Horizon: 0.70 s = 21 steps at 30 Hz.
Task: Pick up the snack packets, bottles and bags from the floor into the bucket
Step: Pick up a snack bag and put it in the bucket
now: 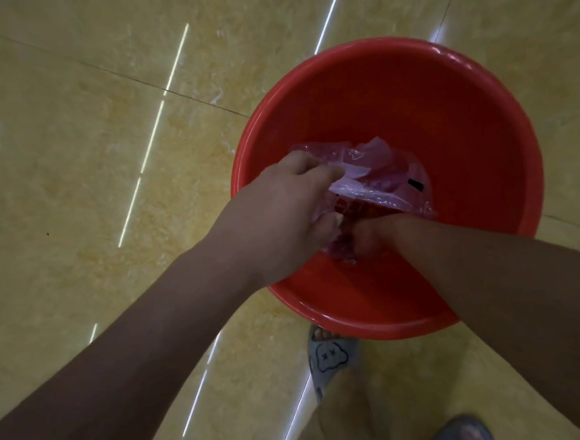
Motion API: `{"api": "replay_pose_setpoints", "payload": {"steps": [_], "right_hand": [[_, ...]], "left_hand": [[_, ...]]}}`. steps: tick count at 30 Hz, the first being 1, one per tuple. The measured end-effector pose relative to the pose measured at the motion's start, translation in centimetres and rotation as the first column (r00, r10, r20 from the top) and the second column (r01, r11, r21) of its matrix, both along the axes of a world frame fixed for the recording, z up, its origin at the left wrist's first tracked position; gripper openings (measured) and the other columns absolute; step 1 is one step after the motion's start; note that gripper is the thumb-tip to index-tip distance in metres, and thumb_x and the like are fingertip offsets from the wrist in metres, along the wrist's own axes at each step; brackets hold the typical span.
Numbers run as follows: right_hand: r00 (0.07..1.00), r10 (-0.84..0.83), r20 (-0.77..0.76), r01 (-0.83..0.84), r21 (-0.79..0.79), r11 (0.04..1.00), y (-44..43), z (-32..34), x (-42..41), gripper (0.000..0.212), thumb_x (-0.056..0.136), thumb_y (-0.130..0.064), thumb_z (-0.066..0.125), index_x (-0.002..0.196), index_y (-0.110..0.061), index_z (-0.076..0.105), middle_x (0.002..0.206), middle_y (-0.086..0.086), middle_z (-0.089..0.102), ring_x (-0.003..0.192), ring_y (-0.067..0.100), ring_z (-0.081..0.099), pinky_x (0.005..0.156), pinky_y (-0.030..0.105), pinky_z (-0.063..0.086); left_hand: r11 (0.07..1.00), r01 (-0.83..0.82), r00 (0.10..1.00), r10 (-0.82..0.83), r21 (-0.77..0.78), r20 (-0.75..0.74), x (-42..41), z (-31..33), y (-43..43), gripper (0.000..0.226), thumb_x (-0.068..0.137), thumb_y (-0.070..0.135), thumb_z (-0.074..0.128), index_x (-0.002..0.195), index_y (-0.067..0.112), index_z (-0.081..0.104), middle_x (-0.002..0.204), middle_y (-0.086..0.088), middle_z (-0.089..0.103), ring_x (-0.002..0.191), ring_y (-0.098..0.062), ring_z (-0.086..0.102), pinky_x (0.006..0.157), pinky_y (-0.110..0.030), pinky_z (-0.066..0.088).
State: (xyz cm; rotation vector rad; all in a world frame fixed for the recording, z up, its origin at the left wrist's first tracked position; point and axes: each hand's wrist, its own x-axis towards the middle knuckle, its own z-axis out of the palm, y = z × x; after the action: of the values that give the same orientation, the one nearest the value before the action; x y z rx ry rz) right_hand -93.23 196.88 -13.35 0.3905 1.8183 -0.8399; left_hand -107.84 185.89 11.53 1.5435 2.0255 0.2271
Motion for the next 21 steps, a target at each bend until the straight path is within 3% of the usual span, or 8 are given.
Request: {"api": "replay_pose_setpoints", "payload": {"steps": [3, 5, 7, 13, 17, 21], "right_hand": [[0.995, 0.090, -0.044, -0.090, -0.008, 0.996, -0.4, 5.3, -0.6, 0.051, 0.099, -0.052, 0.035, 0.142, -0.028, 0.044, 0.148, 0.005, 0.045, 0.134, 0.024, 0.042, 0.115, 0.038, 0.028], [0.992, 0.085, -0.098, -0.074, 0.111, 0.991, -0.2, 8.2, 0.0, 0.051, 0.099, -0.054, 0.031, 0.145, -0.035, 0.038, 0.153, 0.008, 0.035, 0.139, 0.030, 0.034, 0.115, 0.042, 0.028], [0.979, 0.116, -0.165, -0.090, 0.161, 0.983, 0.2, 11.6, 0.8, 0.049, 0.097, -0.057, 0.034, 0.142, -0.038, 0.042, 0.152, 0.006, 0.037, 0.138, 0.032, 0.032, 0.115, 0.043, 0.028], [0.955, -0.038, -0.294, 0.086, 0.151, 0.985, 3.3, 21.5, 4.3, 0.035, 0.093, -0.027, 0.049, 0.125, -0.022, 0.061, 0.128, 0.009, 0.061, 0.120, 0.029, 0.053, 0.101, 0.035, 0.044], [0.902, -0.160, -0.401, 0.242, 0.163, 0.956, 5.3, 28.2, 8.1, 0.036, 0.086, -0.017, 0.051, 0.119, -0.021, 0.066, 0.116, 0.011, 0.064, 0.114, 0.028, 0.054, 0.099, 0.035, 0.043], [0.823, -0.286, -0.491, 0.409, 0.162, 0.898, 6.5, 33.8, 13.4, 0.035, 0.089, -0.017, 0.049, 0.118, -0.023, 0.066, 0.119, 0.008, 0.060, 0.113, 0.026, 0.055, 0.098, 0.037, 0.045]], "left_hand": [[1.000, -0.003, 1.000, 0.003, 0.004, 0.006, 0.1, 1.6, 0.3, 0.056, 0.087, 0.038, 0.062, 0.140, 0.025, 0.048, 0.134, 0.000, 0.048, 0.119, -0.023, 0.053, 0.092, -0.043, 0.049], [1.000, -0.005, 1.000, 0.005, 0.004, 0.003, 0.4, 3.1, 0.8, 0.055, 0.087, 0.036, 0.063, 0.139, 0.026, 0.049, 0.134, 0.000, 0.048, 0.118, -0.022, 0.053, 0.092, -0.041, 0.049], [1.000, -0.006, 1.000, 0.006, 0.018, -0.007, 0.8, 4.9, 1.5, 0.054, 0.088, 0.036, 0.063, 0.139, 0.026, 0.050, 0.135, 0.001, 0.048, 0.118, -0.021, 0.053, 0.091, -0.039, 0.050], [0.998, -0.007, 1.000, 0.007, 0.061, 0.001, 3.7, 10.7, 5.1, 0.055, 0.087, 0.035, 0.064, 0.140, 0.030, 0.049, 0.135, 0.005, 0.047, 0.120, -0.014, 0.050, 0.091, -0.038, 0.050], [0.995, 0.039, 0.999, -0.040, 0.087, 0.004, 7.0, 14.7, 8.1, 0.056, 0.089, 0.036, 0.062, 0.142, 0.027, 0.047, 0.136, 0.004, 0.047, 0.122, -0.015, 0.049, 0.096, -0.037, 0.047], [0.989, 0.103, 0.994, -0.105, 0.108, 0.007, 11.4, 18.4, 11.1, 0.056, 0.089, 0.040, 0.062, 0.141, 0.027, 0.048, 0.139, 0.004, 0.046, 0.122, -0.017, 0.050, 0.096, -0.037, 0.048]]}}
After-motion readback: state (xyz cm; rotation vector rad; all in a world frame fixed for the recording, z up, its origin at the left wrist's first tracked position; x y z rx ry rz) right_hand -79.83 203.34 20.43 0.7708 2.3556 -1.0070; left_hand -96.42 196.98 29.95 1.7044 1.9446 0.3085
